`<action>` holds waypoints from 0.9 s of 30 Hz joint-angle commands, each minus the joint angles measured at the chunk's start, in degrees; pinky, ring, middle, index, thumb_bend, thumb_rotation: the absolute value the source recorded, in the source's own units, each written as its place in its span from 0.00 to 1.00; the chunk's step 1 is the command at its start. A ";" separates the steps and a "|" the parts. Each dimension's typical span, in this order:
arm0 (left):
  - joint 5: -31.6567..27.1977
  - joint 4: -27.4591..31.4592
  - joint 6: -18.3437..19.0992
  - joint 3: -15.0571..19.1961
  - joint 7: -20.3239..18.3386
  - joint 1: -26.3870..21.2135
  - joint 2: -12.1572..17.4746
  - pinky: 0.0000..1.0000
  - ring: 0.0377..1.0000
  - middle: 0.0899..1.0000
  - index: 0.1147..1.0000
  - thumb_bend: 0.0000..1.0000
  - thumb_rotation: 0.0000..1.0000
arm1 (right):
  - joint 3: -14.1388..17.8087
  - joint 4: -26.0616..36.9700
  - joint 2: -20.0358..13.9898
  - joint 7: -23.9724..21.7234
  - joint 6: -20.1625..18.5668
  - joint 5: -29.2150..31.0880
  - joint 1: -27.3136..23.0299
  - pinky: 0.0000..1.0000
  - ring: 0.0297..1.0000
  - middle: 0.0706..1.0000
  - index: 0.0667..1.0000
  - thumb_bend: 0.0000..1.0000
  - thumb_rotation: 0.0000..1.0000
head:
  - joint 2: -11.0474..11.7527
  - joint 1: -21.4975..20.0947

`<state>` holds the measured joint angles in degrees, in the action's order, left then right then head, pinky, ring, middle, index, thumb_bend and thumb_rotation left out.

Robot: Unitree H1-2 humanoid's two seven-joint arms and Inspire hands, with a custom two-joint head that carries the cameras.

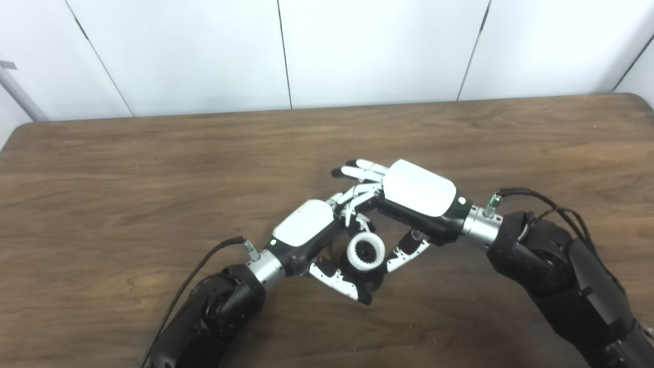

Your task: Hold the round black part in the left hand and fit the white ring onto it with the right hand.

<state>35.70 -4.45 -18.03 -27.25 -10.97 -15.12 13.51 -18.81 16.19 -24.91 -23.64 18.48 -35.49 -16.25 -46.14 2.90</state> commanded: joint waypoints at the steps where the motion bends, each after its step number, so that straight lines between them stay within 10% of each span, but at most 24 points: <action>1: -0.15 0.30 -1.36 0.11 0.25 -1.38 -0.46 1.00 0.91 0.70 0.41 0.52 0.06 | 1.25 2.17 0.21 0.25 -1.10 -0.55 -1.28 0.94 0.93 0.70 0.44 0.52 0.13 | -0.07 0.09; 27: 0.33 0.91 -0.99 0.07 -0.56 -1.62 -0.96 1.00 0.90 0.71 0.41 0.52 0.06 | 0.12 -0.76 1.95 1.02 -0.02 -1.42 0.64 0.94 0.94 0.71 0.44 0.52 0.13 | -0.41 0.11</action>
<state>36.02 -4.64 -18.15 -26.92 -11.29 -15.19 13.25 -18.48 15.29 -22.93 -22.33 18.49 -36.67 -14.77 -46.49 2.99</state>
